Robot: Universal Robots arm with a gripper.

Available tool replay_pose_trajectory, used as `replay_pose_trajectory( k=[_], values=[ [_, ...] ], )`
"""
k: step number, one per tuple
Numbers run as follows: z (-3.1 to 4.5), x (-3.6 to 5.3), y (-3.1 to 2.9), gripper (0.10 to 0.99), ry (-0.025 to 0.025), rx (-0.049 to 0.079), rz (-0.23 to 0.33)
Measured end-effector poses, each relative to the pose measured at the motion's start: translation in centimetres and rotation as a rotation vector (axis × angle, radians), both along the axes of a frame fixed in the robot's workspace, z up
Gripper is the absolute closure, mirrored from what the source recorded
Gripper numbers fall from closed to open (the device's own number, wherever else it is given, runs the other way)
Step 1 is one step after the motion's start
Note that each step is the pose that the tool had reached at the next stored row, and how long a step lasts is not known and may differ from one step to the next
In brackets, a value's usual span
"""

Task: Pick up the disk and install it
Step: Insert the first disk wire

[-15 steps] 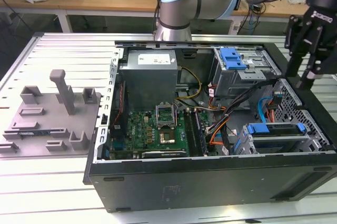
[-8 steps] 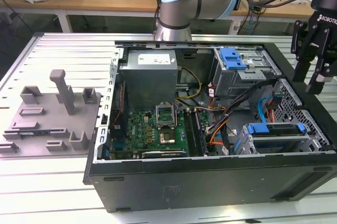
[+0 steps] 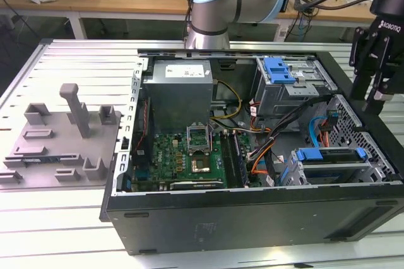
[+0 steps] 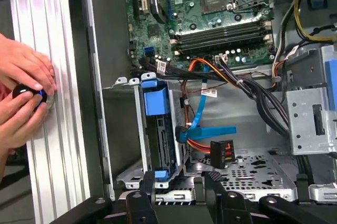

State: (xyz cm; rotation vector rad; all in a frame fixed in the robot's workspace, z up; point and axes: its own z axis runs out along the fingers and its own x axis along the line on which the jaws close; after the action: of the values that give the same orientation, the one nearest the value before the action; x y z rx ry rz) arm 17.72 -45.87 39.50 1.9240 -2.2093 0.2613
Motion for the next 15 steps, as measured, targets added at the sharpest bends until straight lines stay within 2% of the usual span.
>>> replay_pose_trajectory(
  k=[2, 5, 6, 7, 9, 11, 13, 15],
  values=[
    [-0.42, -0.23, 0.06, 0.584, -0.0005, -0.003, -0.016],
    [-0.7, -0.83, 0.88, 0.584, -0.0008, -0.037, -0.016],
    [-0.93, -1.25, 2.57, 0.584, -0.0019, -0.103, -0.016],
    [-1.08, -1.29, 3.73, 0.584, -0.0036, -0.127, -0.016],
    [-1.19, -1.32, 4.63, 0.584, -0.0042, -0.174, -0.016],
    [-1.39, -1.32, 5.29, 0.584, -0.0046, -0.188, -0.015],
    [-1.75, -1.33, 5.72, 0.584, -0.0056, -0.188, -0.015],
    [-1.96, -1.32, 5.77, 0.584, -0.0086, -0.189, -0.005]
  ],
)
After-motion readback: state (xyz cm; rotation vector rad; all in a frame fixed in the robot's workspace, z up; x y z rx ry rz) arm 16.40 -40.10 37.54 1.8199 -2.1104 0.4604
